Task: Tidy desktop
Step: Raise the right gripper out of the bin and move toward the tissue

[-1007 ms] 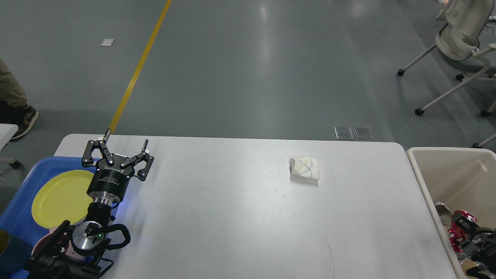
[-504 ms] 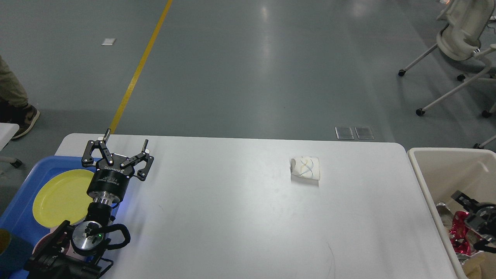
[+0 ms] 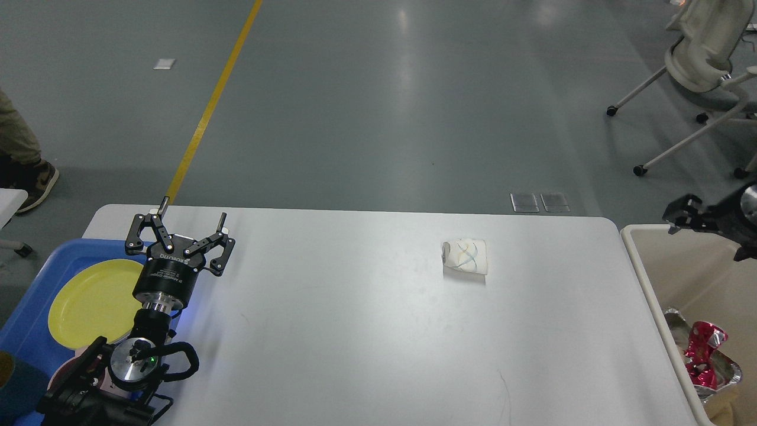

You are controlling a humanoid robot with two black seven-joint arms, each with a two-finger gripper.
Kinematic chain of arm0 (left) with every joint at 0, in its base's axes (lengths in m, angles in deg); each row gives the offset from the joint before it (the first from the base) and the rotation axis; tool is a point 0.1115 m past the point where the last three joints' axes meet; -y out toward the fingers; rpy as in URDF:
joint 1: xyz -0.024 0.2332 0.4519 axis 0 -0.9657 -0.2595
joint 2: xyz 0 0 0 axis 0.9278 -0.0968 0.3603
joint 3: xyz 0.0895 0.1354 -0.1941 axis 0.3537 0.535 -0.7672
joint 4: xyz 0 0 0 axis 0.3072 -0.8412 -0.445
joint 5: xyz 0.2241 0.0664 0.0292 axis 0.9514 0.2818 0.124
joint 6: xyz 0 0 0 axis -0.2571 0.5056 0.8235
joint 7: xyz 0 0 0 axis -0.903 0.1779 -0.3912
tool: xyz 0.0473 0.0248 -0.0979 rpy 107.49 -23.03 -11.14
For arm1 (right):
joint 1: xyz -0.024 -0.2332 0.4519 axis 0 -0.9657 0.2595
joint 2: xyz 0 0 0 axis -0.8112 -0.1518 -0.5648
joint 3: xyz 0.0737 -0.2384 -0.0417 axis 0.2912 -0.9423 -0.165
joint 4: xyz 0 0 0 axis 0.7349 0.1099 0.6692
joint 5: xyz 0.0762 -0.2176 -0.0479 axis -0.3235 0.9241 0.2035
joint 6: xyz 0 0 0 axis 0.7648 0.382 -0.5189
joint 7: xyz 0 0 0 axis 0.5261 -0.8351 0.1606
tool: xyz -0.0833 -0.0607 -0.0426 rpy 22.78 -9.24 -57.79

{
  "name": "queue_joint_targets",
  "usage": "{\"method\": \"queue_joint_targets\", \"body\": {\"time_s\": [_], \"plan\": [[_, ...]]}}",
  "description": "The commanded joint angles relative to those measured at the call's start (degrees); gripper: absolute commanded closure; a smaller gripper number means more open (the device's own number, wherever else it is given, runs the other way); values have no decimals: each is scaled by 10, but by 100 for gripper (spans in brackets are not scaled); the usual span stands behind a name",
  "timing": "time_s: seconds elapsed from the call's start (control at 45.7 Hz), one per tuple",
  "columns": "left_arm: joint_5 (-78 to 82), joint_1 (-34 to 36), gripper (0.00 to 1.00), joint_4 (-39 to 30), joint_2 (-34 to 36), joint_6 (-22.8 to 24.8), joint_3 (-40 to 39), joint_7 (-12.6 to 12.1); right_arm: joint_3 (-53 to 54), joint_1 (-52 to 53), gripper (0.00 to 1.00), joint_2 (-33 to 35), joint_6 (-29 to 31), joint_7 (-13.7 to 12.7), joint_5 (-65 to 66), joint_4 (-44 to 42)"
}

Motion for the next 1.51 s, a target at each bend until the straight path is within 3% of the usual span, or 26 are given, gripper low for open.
{"method": "queue_joint_targets", "body": {"time_s": [0.0, 0.175, 0.46, 1.051, 1.16, 1.292, 1.489], "plan": [[0, 0, 4, 0, 0, 0, 0, 0, -24, 115, 0, -67, 130, 0, 0, 42], [0, 0, 4, 0, 0, 0, 0, 0, -6, 230, 0, -121, 248, 1, -4, 80], [0, 0, 4, 0, 0, 0, 0, 0, 106, 392, 0, -137, 248, 1, -5, 281], [0, 0, 4, 0, 0, 0, 0, 0, 118, 393, 0, -143, 246, 2, -5, 281], [0, -1, 4, 0, 0, 0, 0, 0, 119, 382, 0, -144, 222, 2, -5, 272], [0, 0, 4, 0, 0, 0, 0, 0, 120, 331, 0, -151, 144, 2, -14, 247], [0, 0, 4, 0, 0, 0, 0, 0, 164, 184, 0, -152, 38, 1, -74, 161]]}}
